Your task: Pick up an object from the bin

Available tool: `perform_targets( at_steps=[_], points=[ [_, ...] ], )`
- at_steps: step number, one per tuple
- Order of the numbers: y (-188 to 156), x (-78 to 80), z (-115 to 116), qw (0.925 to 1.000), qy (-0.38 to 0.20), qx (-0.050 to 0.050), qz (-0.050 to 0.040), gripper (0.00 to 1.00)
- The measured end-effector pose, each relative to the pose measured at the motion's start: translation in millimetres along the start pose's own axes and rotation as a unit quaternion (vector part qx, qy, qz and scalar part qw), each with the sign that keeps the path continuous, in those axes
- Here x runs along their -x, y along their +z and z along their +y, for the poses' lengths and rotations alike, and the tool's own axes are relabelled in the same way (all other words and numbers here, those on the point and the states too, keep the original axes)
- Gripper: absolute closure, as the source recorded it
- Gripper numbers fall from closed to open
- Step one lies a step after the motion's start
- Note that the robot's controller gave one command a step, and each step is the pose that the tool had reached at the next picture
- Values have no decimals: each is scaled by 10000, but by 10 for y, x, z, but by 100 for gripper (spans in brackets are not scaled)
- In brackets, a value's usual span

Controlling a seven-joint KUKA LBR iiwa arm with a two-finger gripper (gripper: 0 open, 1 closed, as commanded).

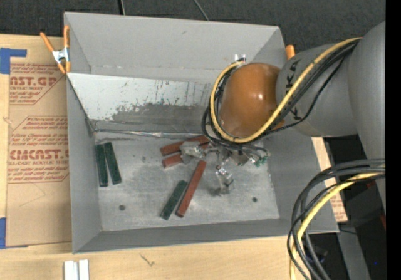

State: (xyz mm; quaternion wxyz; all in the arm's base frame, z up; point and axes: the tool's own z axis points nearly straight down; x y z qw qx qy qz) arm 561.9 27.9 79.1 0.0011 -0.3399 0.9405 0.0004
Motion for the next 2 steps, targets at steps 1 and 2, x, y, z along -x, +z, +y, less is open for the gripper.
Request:
perform_targets(
  at_steps=[1,2],
  points=[
    [-2,0,-2,10000,0,-2,3,100],
    [-3,0,-2,10000,-1,-2,3,100]
  ],
)
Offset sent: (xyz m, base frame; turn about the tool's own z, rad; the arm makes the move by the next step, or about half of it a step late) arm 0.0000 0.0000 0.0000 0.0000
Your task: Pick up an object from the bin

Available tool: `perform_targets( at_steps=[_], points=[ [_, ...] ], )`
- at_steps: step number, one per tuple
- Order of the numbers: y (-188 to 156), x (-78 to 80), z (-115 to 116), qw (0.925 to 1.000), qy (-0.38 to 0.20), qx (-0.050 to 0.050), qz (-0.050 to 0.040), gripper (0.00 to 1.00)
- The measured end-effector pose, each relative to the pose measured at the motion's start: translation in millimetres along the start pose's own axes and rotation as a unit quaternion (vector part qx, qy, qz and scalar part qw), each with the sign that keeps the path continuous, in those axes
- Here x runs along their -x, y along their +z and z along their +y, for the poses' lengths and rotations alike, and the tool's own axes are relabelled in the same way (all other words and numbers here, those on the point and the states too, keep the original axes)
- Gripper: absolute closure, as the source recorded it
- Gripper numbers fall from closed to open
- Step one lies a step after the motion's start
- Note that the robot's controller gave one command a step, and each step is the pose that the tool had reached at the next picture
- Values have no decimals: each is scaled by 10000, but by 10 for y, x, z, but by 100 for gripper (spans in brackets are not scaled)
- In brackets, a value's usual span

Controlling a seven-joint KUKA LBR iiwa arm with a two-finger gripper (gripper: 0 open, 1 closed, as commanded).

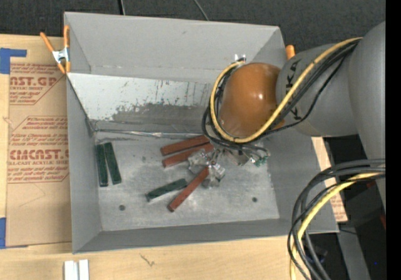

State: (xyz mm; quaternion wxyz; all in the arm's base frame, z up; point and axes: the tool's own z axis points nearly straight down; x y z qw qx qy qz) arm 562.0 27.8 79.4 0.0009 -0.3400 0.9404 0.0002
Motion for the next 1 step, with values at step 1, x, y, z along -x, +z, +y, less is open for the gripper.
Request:
perform_targets(
  at_steps=[1],
  points=[
    [-1095,-62,145,10000,-20,2,-3,100]
  ],
)
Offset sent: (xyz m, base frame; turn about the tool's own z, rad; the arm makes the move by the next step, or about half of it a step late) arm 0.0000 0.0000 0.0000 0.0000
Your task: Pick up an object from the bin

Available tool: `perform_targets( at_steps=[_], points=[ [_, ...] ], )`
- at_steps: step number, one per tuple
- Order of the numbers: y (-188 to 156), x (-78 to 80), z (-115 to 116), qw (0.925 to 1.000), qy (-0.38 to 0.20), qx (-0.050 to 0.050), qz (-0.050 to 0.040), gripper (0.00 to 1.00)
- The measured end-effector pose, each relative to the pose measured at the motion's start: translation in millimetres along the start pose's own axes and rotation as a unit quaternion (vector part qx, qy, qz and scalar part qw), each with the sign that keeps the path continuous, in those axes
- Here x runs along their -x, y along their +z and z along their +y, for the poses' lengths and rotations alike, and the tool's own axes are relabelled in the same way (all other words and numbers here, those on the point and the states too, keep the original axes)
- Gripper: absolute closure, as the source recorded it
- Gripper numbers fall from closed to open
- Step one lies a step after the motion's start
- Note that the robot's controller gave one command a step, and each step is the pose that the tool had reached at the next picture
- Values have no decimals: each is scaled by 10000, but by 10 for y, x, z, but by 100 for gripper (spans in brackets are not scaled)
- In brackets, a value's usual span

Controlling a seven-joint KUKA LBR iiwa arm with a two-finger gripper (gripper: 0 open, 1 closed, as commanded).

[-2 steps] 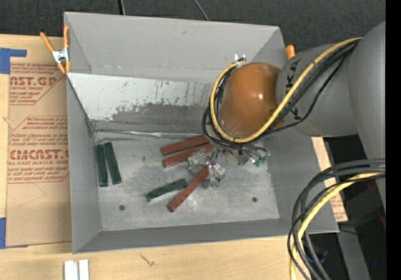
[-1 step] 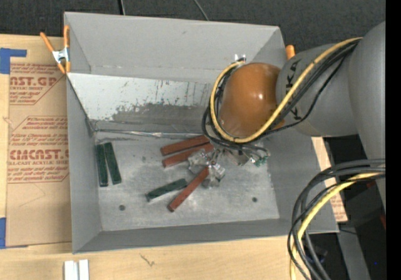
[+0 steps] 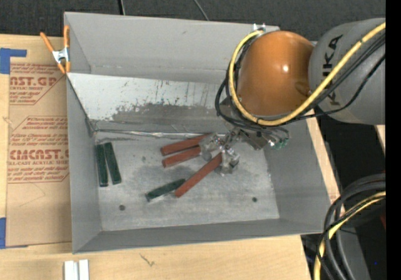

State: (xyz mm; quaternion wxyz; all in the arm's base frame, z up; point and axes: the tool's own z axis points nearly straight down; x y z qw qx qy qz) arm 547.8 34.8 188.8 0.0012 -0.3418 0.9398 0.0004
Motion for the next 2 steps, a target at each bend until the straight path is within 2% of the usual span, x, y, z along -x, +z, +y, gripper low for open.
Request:
perform_targets(
  at_steps=[1,2],
  points=[
    [0,0,0,10000,0,0,1,100],
    [-1628,-403,-408,9891,-1475,-20,-12,100]
  ],
)
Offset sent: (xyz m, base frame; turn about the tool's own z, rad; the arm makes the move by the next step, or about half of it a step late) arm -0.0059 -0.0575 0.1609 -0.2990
